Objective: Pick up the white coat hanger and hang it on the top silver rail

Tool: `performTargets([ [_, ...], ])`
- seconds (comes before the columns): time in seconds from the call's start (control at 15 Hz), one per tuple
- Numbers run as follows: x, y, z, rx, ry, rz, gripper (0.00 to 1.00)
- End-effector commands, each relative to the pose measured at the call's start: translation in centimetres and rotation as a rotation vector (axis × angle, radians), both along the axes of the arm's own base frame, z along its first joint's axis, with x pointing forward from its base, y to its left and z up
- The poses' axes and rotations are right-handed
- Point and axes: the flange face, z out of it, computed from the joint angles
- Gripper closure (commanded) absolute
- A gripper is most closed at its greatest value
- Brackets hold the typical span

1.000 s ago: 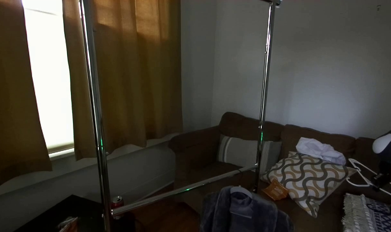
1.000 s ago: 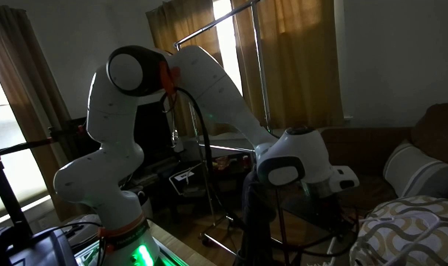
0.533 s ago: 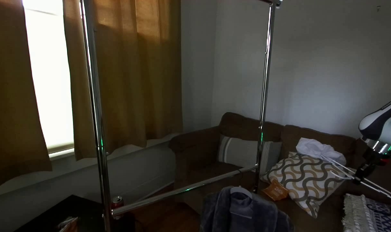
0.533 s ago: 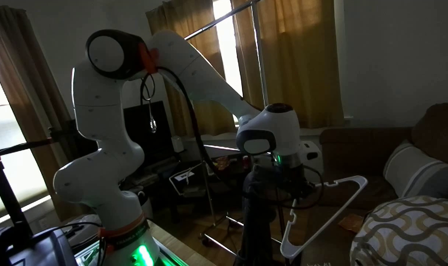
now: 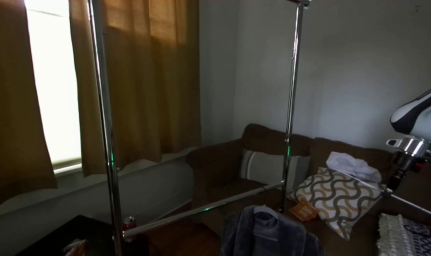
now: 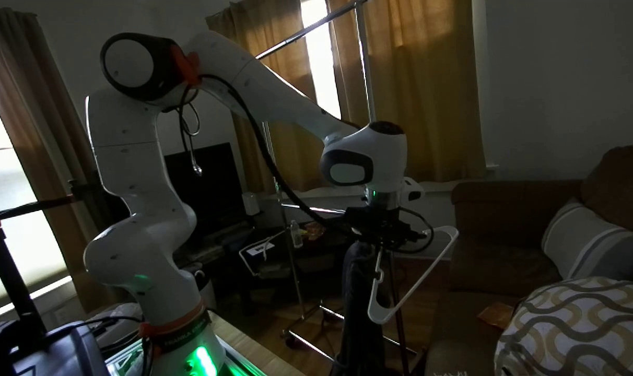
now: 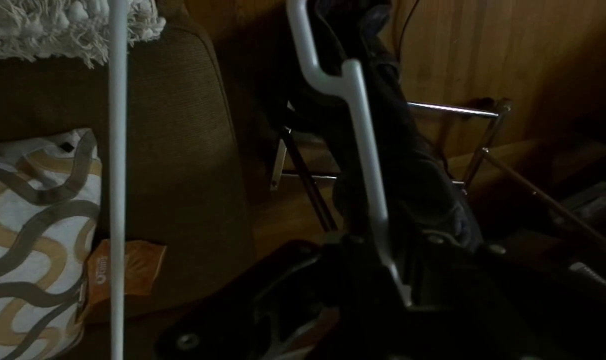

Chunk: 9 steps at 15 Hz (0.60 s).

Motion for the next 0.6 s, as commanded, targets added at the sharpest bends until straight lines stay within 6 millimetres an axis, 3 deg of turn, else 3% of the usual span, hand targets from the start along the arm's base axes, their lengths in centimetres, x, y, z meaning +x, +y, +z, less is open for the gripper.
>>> performTargets([
  [0.0,0.0,0.1,0.3,0.000,0.000,0.006,0.85],
  [0.33,-0.2,0.1,0.2,0.000,0.001,0.012,0.85],
  [0.4,-0.2,0.1,0.2,0.000,0.001,0.013,0.96],
  [0.53,1.1,0.9,1.0,0.021,-0.028,0.045,0.96],
])
